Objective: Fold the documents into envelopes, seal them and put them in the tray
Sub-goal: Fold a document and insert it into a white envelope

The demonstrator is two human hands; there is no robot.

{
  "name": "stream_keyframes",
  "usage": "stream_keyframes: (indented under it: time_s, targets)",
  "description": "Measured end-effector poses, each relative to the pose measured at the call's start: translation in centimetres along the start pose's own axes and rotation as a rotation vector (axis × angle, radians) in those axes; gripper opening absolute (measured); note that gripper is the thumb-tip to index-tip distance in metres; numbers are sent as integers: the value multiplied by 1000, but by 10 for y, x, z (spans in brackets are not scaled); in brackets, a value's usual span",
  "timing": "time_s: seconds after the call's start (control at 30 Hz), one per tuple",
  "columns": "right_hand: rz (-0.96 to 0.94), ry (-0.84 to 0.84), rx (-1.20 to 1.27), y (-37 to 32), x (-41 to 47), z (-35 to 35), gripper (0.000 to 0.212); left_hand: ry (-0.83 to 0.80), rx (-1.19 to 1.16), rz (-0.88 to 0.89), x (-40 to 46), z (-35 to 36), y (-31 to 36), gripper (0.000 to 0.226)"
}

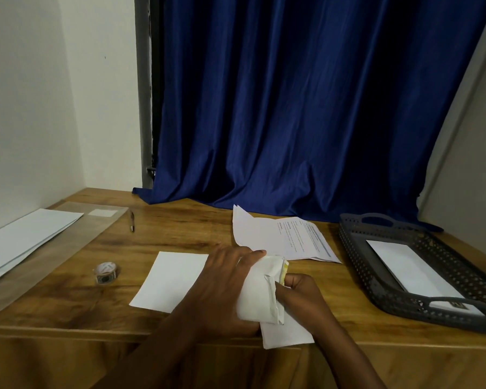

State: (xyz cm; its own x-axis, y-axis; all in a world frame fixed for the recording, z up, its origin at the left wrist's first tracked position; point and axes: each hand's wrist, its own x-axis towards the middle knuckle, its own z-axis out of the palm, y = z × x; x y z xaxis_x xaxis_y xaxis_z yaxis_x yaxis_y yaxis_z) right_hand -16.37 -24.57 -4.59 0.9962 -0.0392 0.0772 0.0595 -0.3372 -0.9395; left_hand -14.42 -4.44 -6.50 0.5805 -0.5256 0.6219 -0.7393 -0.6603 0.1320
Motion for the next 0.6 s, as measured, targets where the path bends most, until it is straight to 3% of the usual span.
stream_keyframes:
  time_s: [0.13,0.3,0.53,0.6]
  targets:
    - [12,-49,85,-12,-5,0,44,-21,0,-30,0,-1,1,113]
    - [-30,-70,101,-11,-11,-2,61,-12,-32,-84,-1,2,0,114]
    - [-57,29,100,9,-13,-30,14,-27,-47,-156,0,-2,2,115]
    - [-103,42,-48,10,-16,-45,42,-47,-48,-185,0,-1,1,115]
